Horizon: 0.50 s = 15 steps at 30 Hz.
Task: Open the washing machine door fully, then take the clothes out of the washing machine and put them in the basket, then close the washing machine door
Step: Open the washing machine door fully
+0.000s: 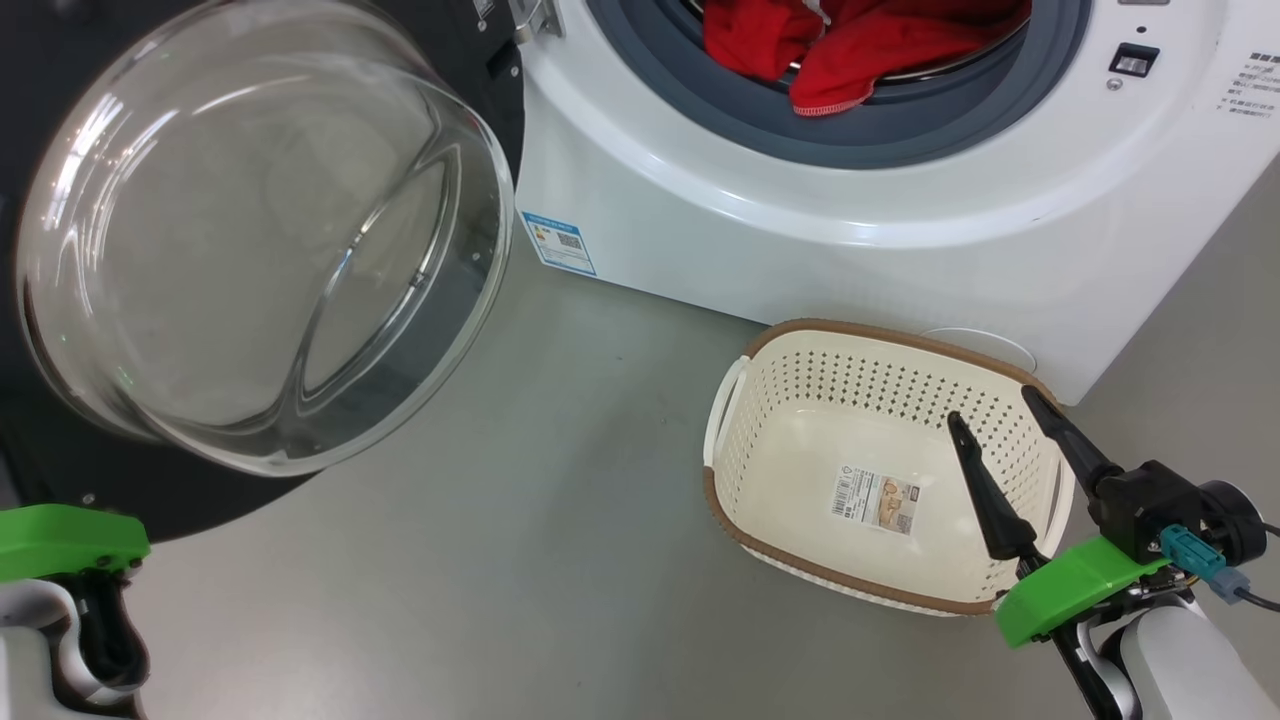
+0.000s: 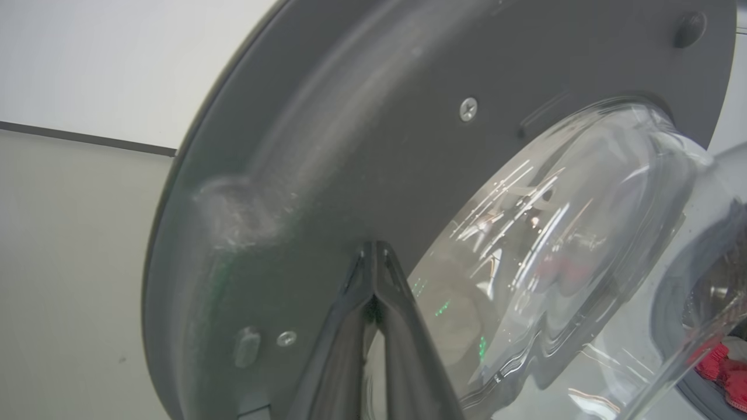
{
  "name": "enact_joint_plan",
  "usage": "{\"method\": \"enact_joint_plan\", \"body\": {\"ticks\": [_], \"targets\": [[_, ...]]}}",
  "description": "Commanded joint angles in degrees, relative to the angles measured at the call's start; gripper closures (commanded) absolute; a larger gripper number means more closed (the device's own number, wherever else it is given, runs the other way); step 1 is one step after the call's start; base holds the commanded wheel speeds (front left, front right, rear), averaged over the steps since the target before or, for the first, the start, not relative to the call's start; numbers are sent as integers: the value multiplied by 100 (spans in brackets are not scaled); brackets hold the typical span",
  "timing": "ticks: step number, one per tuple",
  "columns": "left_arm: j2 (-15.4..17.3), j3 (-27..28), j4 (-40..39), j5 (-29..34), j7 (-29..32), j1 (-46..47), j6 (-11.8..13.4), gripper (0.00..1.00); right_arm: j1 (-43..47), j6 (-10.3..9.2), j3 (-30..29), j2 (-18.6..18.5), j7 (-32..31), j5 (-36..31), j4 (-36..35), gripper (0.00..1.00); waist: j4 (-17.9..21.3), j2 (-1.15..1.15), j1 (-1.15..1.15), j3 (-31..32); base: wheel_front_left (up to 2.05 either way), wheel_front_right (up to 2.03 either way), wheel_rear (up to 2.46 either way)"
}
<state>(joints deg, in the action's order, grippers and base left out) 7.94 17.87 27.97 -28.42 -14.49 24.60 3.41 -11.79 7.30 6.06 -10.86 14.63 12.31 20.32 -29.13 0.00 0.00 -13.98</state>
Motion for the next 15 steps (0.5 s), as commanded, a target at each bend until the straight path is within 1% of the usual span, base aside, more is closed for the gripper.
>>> {"method": "enact_joint_plan", "body": {"ticks": [1, 3, 4, 5, 6, 7, 8, 9, 12, 15], "targets": [[240, 265, -114, 113, -51, 129, -39, 100, -120, 19, 95, 9, 37, -42, -110, 0, 13, 0, 0, 23, 0, 0, 0], [204, 318, -199, 222, -51, 91, -43, 100, -130, 19, 76, 36, 37, -35, -104, 0, 34, 0, 0, 56, 0, 0, 0], [178, 329, -247, 282, -51, 61, -45, 83, -133, 19, 68, 52, 37, -30, -103, 0, 45, 0, 0, 76, 0, 0, 0], [143, 338, -294, 320, -51, 29, -57, 72, -135, 19, 57, 70, 37, -25, -104, 0, 61, 0, 0, 100, 0, 0, 0], [120, 336, -354, 370, -51, -6, -77, 58, -136, 19, 49, 88, 37, -18, -104, 0, 78, 0, 0, 125, 0, 0, 0], [99, 336, -431, 424, -51, -44, -94, 34, -136, 19, 34, 106, 37, -15, -106, 0, 100, 0, 0, 151, 0, 0, 0], [71, 345, -526, 464, -51, -82, -110, 5, -132, 19, 18, 126, 37, -19, -105, 0, 125, 0, 0, 181, 0, 0, 0], [49, 360, -632, 512, -51, -128, -111, 0, -128, 19, -9, 157, 37, -13, -108, 0, 155, 0, 0, 212, 0, 0, 0], [-19, 435, -974, 618, -51, -294, -40, 0, -119, 19, -93, 253, 37, 4, -141, 0, 272, 0, 0, 302, 0, 0, 0], [-55, 432, -1500, 754, -51, -463, -56, 0, -108, 19, -161, 333, 37, 8, -205, 0, 421, 0, 0, 384, 0, 0, 0]]}}
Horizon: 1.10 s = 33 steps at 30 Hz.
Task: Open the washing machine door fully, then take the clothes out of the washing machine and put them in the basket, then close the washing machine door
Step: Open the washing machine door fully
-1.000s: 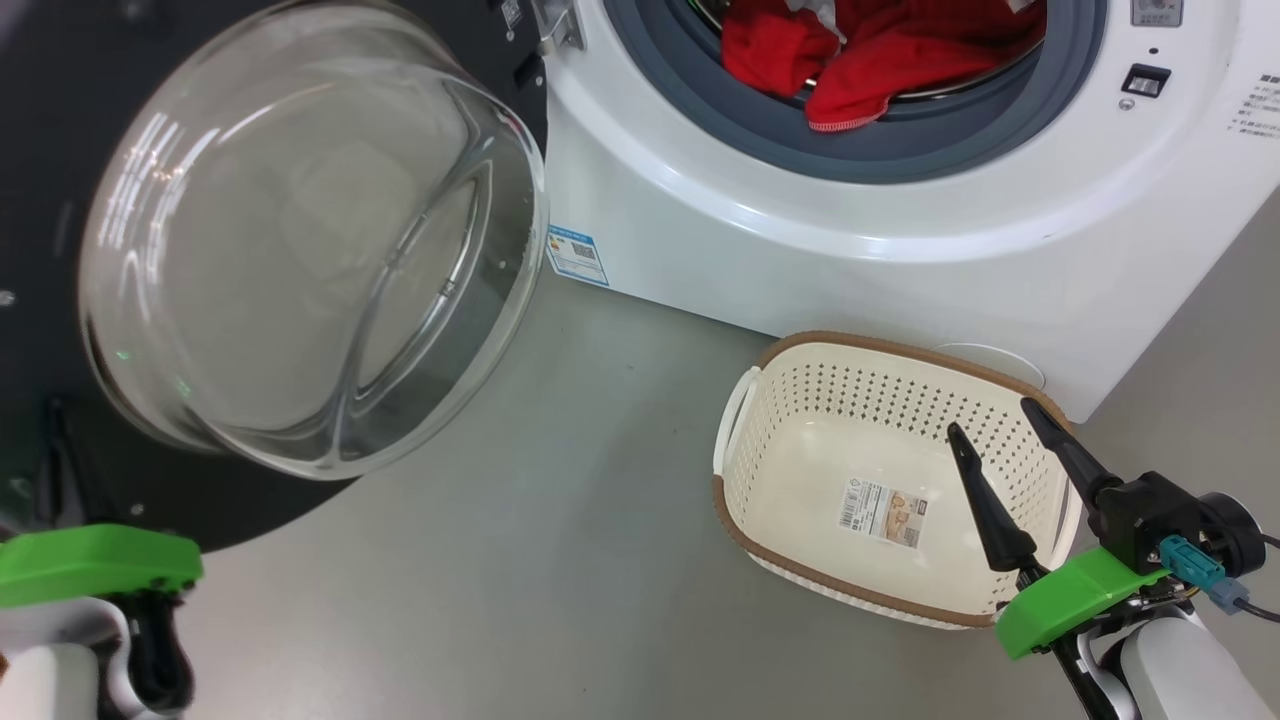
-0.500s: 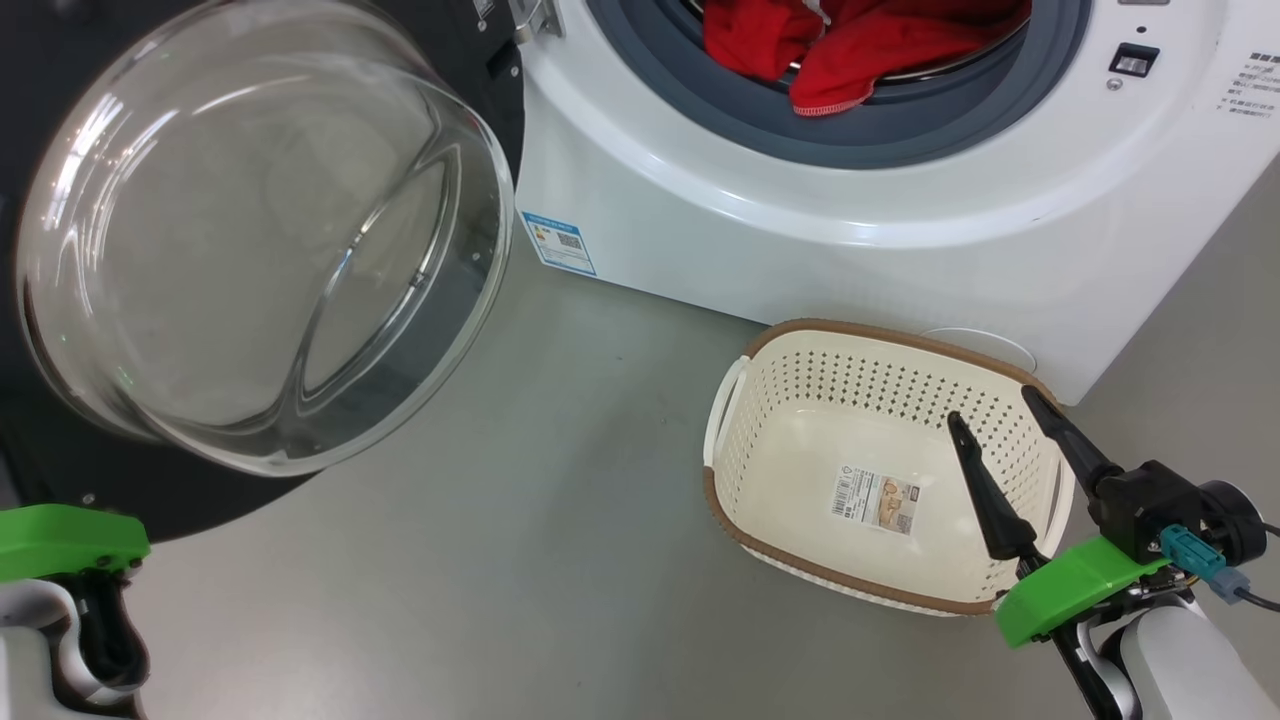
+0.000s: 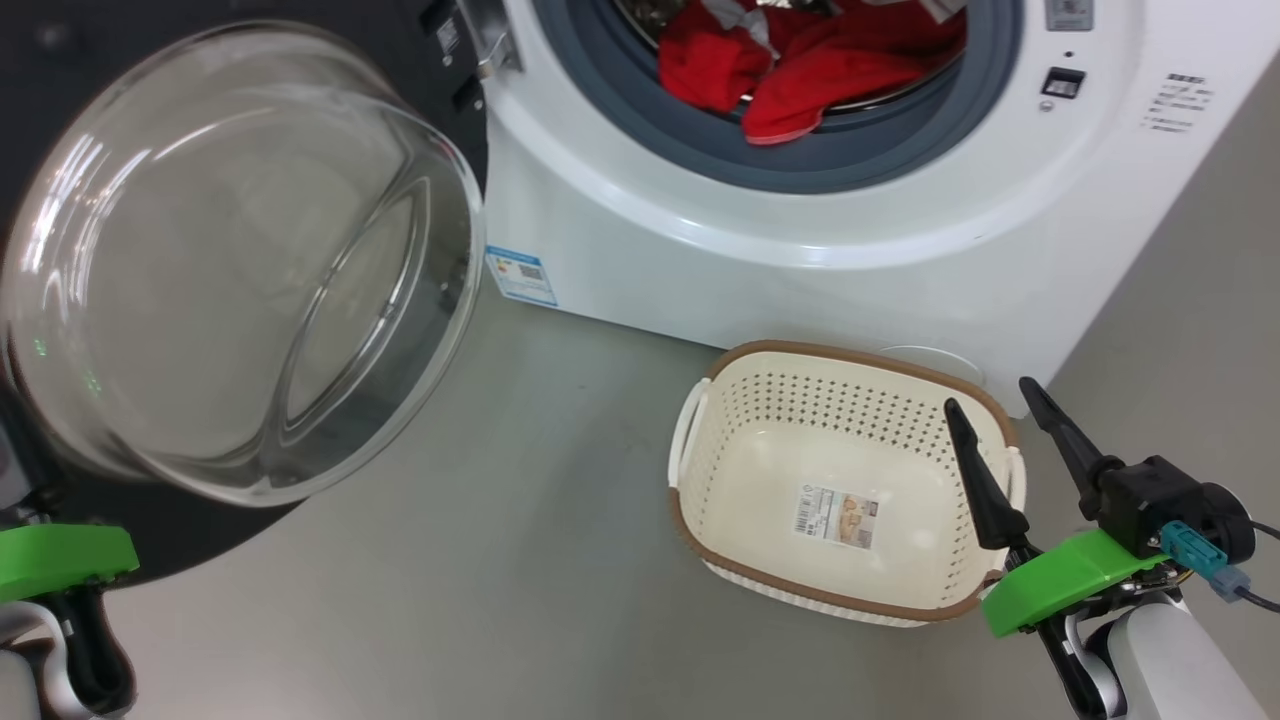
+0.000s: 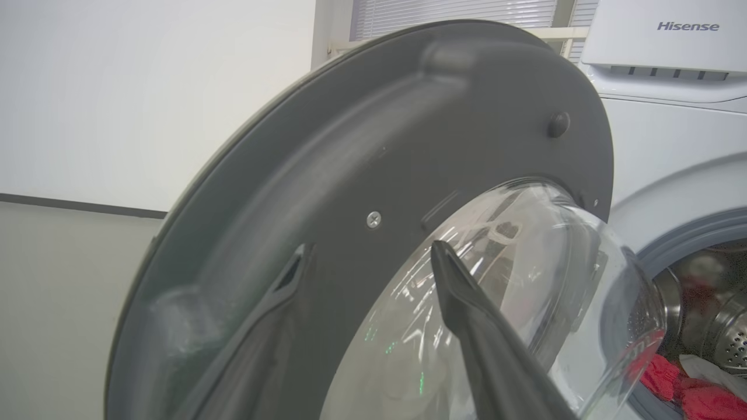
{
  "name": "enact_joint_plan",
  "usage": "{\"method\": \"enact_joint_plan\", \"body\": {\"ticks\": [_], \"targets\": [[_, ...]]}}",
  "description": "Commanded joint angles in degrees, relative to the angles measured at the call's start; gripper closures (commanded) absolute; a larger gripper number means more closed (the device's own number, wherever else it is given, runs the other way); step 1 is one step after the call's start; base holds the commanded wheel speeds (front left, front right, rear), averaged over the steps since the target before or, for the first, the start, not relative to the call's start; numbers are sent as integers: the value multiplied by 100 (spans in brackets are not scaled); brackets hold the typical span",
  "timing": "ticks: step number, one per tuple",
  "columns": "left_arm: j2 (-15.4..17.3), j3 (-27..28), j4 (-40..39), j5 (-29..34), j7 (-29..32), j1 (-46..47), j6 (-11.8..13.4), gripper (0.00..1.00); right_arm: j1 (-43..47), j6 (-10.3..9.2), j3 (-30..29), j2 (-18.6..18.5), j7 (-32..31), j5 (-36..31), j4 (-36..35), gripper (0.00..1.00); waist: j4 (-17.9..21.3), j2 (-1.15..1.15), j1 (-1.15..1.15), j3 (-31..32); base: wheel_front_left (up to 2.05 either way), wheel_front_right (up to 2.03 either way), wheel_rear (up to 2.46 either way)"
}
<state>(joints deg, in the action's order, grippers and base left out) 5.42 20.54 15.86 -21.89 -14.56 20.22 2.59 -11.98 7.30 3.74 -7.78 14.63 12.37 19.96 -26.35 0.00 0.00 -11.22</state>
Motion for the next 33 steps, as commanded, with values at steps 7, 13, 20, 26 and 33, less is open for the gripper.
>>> {"method": "enact_joint_plan", "body": {"ticks": [7, 13, 20, 26, 33], "targets": [[133, -11, -1217, 201, -43, -284, -229, 0, 11, 19, -123, 171, 37, 61, -270, 0, 480, 0, 0, 306, 0, 0, 0], [109, -239, -1567, 86, 72, -431, -495, 0, 112, 19, -333, 285, 37, 37, -413, 0, 883, 0, 0, 458, 0, 0, 0], [150, -605, -1515, -32, 185, -652, -784, 0, 182, 19, -434, 373, 37, -47, -678, 0, 1447, 0, 0, 592, 0, 0, 0], [196, -1012, -1320, -211, 192, -905, -937, 0, 314, 19, -489, 418, 37, -68, -872, 0, 1910, 0, 0, 746, 0, 0, 0], [339, -1385, -1003, -281, 71, -1373, -991, 0, 610, 19, -386, 420, 37, -16, -1201, 0, 2348, 0, 0, 954, 0, 0, 0]]}}
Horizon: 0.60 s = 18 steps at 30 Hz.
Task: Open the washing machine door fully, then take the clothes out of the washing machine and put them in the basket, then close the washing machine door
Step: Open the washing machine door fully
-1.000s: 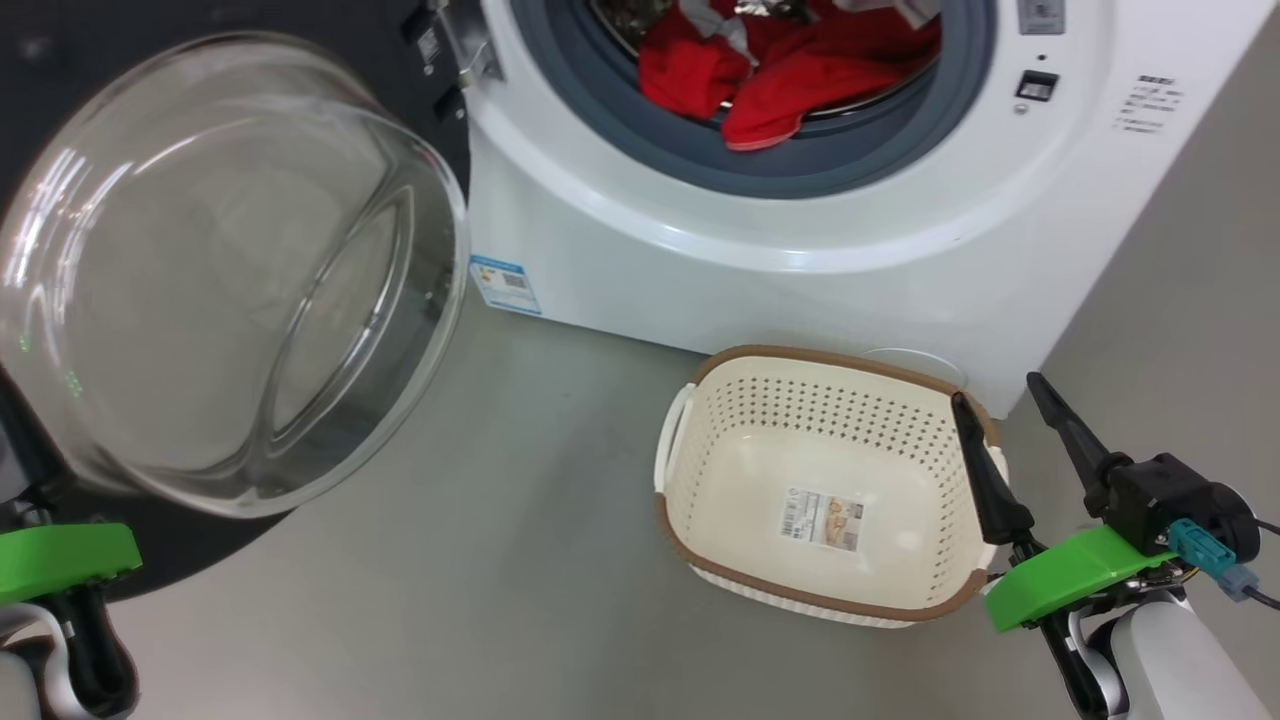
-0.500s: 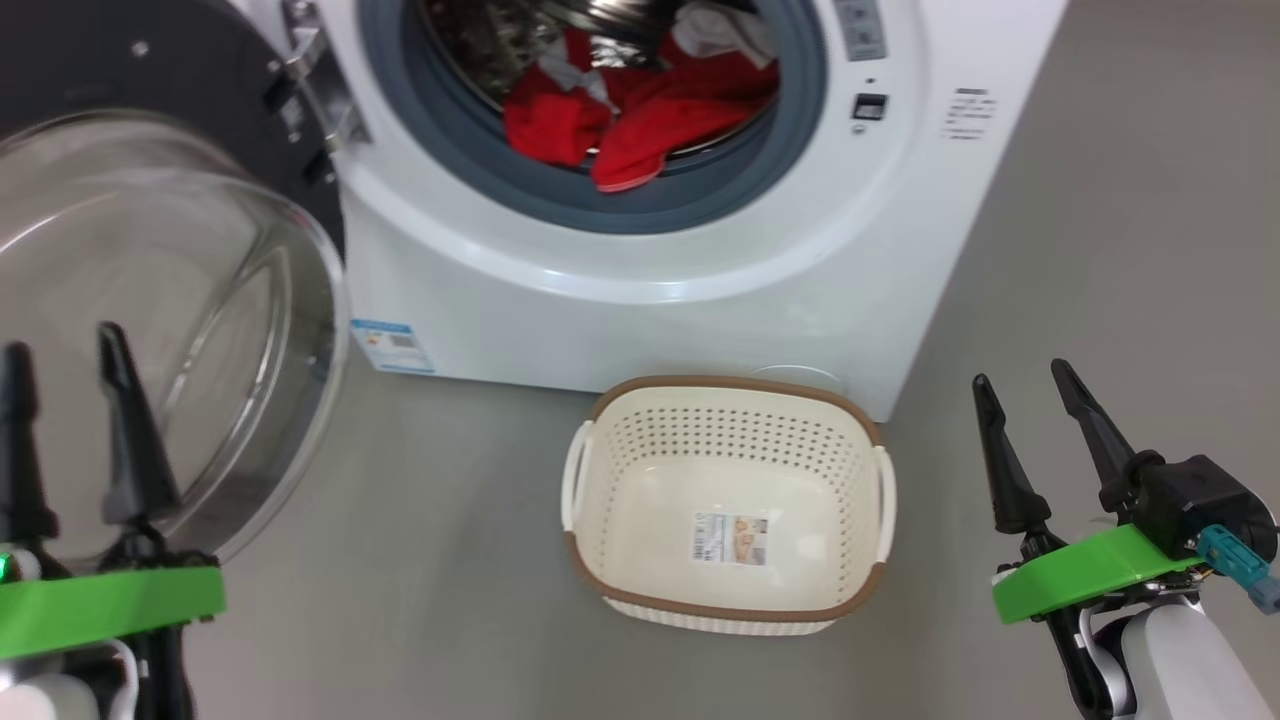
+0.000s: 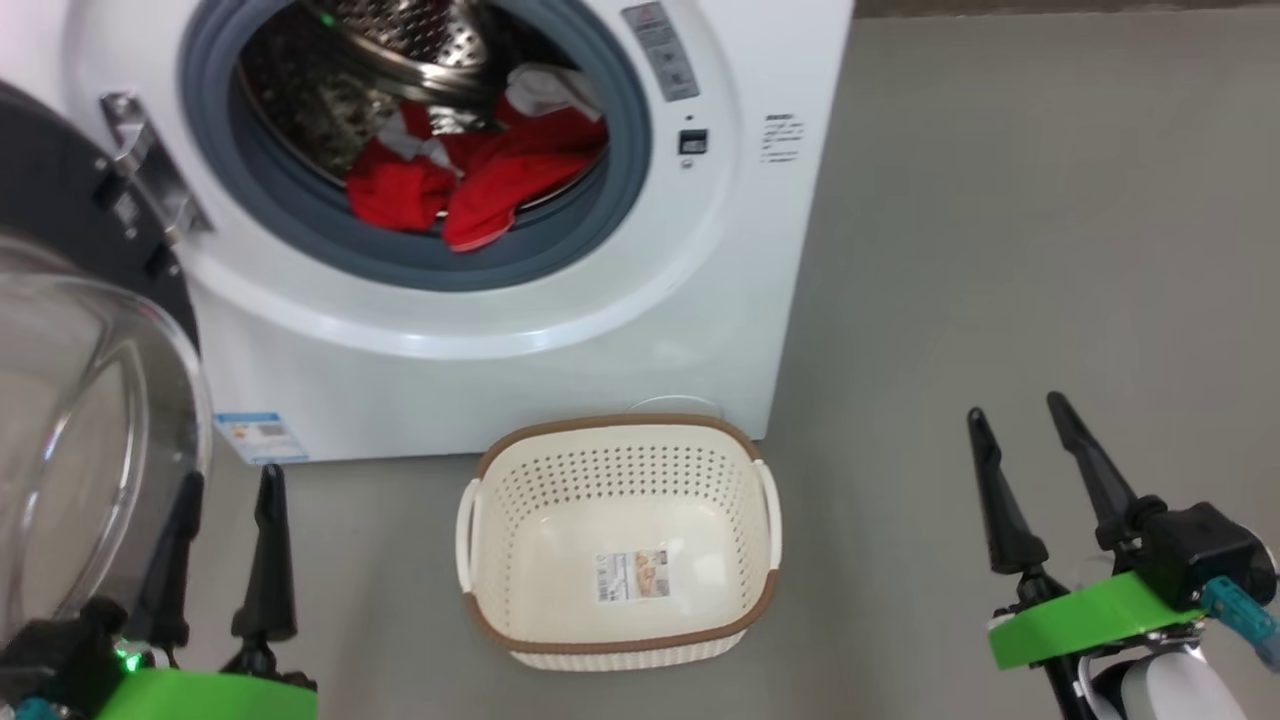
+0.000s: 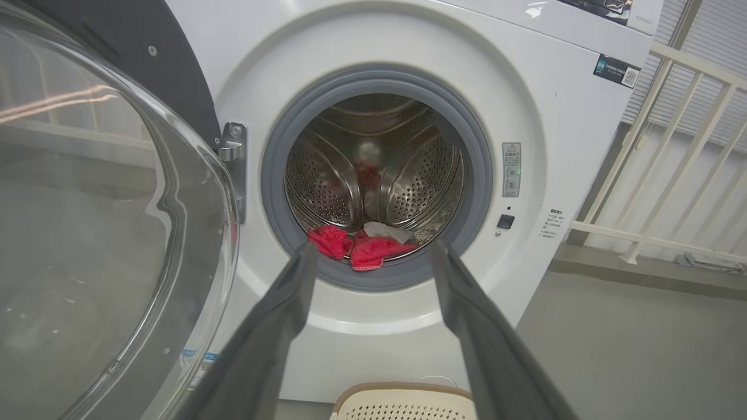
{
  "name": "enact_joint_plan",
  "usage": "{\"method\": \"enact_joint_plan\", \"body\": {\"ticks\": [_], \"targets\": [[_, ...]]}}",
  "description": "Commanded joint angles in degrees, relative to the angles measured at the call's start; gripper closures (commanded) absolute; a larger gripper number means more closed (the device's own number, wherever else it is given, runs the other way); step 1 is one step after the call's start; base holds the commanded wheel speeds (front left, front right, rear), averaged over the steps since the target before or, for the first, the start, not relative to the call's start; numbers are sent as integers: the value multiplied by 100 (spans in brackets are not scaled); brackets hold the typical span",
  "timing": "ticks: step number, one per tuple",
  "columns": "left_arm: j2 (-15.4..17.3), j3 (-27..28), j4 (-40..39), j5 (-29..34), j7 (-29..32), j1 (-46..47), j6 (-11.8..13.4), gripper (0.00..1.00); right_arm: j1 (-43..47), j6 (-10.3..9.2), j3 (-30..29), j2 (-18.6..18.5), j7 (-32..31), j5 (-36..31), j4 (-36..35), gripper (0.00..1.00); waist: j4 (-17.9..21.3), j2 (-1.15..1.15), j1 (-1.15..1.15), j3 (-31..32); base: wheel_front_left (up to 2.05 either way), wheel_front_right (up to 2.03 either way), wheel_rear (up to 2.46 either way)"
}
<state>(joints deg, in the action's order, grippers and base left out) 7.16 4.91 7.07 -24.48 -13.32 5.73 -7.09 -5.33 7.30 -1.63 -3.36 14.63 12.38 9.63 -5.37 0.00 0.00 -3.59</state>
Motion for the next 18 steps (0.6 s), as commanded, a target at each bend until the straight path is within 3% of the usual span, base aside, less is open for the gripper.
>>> {"method": "enact_joint_plan", "body": {"ticks": [1, 9, 18], "targets": [[172, 125, -37, -10, -98, -41, -27, 0, 43, 19, 237, -68, 37, 57, -289, 0, 348, 0, 0, 258, 0, 0, 0], [253, 59, 294, 264, -163, -403, -34, 0, 298, 19, 267, -152, 37, 131, -624, 0, 668, 0, 0, 438, 0, 0, 0], [46, 282, 323, 362, -166, -697, -37, 0, 609, 19, 303, -268, 37, 184, -662, 0, 772, 0, 0, 600, 0, 0, 0]]}}
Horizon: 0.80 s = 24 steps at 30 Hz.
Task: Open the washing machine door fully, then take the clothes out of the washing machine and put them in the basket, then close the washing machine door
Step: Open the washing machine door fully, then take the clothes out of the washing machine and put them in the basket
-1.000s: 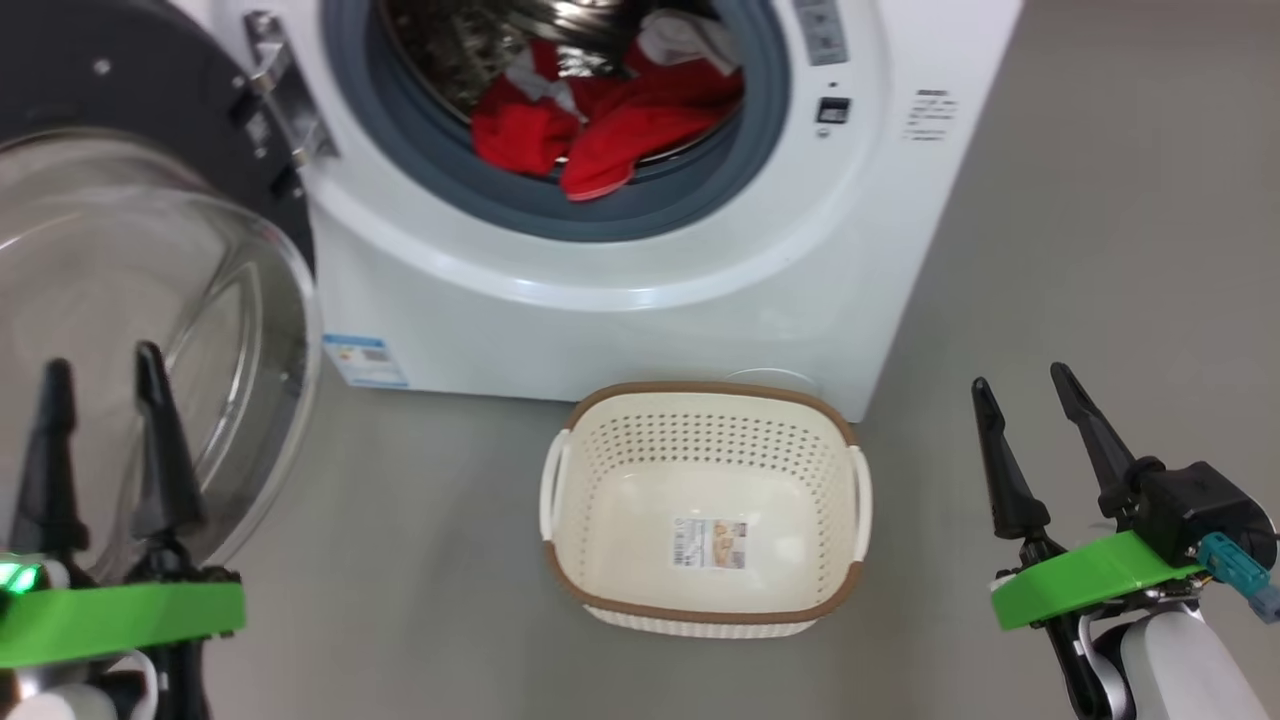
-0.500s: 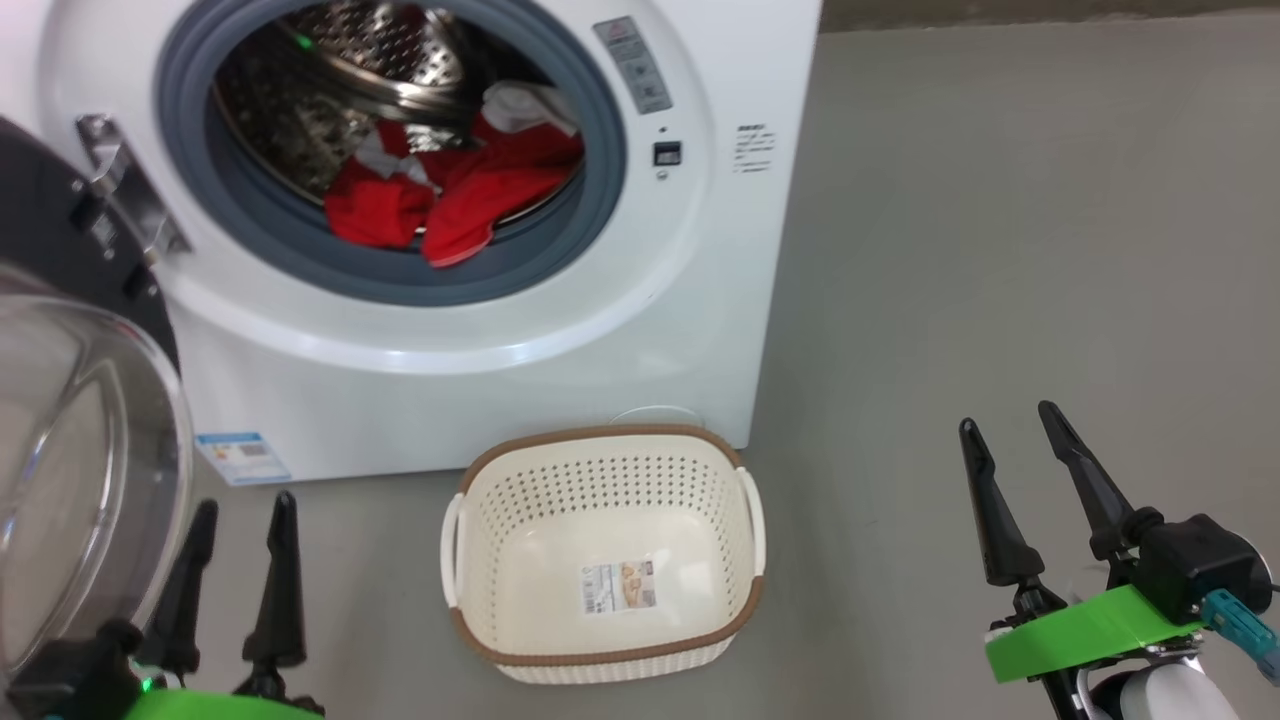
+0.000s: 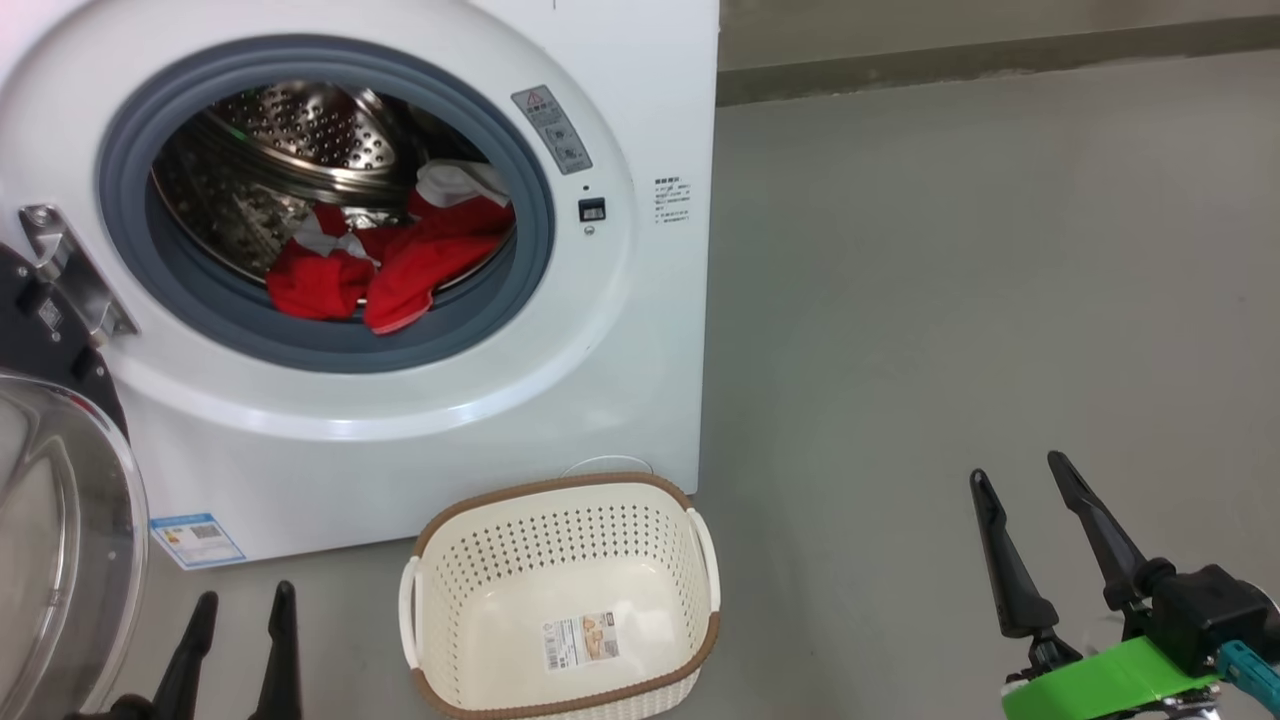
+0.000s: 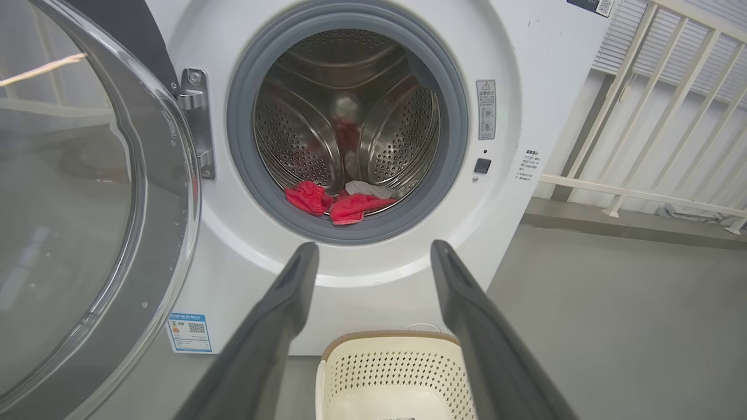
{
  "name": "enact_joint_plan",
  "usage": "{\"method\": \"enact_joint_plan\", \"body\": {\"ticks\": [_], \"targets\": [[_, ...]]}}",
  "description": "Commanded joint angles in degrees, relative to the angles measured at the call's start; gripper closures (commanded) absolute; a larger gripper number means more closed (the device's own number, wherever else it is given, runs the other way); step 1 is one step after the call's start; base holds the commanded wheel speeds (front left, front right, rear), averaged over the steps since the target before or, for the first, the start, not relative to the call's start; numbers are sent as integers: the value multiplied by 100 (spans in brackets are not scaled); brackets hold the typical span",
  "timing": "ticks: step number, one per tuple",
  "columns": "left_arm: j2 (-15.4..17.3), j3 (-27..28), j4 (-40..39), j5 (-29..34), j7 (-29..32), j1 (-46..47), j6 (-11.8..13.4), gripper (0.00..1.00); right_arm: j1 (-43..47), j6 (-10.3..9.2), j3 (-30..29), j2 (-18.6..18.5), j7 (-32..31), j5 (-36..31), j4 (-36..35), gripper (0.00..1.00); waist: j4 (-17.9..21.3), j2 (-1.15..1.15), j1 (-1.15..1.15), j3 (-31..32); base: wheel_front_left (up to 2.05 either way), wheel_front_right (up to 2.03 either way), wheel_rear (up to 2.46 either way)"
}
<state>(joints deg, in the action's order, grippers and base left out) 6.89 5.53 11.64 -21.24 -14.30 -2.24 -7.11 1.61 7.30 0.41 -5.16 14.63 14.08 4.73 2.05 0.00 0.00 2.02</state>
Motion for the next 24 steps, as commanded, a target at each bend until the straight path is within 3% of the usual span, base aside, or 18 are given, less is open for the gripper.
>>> {"method": "enact_joint_plan", "body": {"ticks": [1, 10, 24], "targets": [[49, 237, -167, 43, -69, 77, -35, 0, -50, 19, 72, -97, 37, 12, -176, 0, 27, 0, 0, 41, 0, 0, 0], [-17, 120, -257, -156, -69, 8, -36, 0, -16, 19, 18, -133, 37, -56, -153, 0, -14, 0, 0, -41, 0, 0, 0], [-14, 226, -143, 112, -70, 33, -2, 0, -64, 19, 144, -103, 37, -45, -78, 0, -21, 0, 0, -96, 11, -12, 1]]}}
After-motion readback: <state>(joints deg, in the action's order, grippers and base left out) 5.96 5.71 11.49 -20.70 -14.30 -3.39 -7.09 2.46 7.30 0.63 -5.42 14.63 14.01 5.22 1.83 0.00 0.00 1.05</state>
